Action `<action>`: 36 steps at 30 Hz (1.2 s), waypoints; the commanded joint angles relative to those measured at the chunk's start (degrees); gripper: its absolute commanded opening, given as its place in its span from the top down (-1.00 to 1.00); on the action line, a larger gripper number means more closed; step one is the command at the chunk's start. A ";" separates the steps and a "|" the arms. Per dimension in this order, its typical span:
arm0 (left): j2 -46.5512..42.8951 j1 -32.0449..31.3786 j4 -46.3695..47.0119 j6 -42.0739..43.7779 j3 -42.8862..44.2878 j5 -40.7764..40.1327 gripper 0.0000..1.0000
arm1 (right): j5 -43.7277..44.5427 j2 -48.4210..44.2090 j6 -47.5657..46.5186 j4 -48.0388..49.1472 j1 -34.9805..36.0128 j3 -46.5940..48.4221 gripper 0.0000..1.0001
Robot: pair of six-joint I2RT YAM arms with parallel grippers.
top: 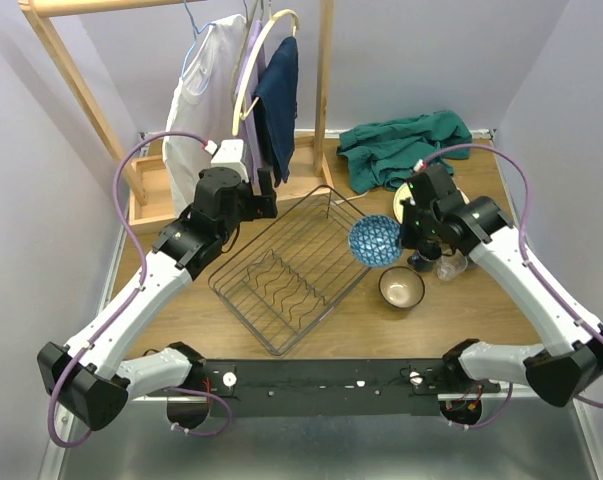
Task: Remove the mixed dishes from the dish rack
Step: Place the bowl at the center of the board.
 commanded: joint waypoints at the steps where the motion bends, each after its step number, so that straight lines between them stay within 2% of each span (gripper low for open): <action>1: -1.65 1.83 0.48 0.55 -2.50 1.85 -0.98 | 3.65 -4.52 8.13 -8.38 -0.64 -3.49 0.99; 9: -1.56 2.71 1.01 0.81 -3.12 2.91 -0.98 | 5.77 -10.85 16.21 -9.80 -0.99 -13.05 0.99; 23: -3.67 2.89 0.05 1.16 -4.52 3.26 -0.98 | 7.88 -14.72 20.27 0.83 -2.75 -26.68 0.99; 31: -5.25 3.06 -1.27 1.87 -4.96 2.38 -0.98 | 7.70 -15.25 20.62 8.91 -4.42 -32.05 0.99; 36: -5.69 3.24 -1.71 2.30 -4.70 2.38 -0.98 | 7.53 -16.66 21.76 10.68 -5.91 -35.13 0.99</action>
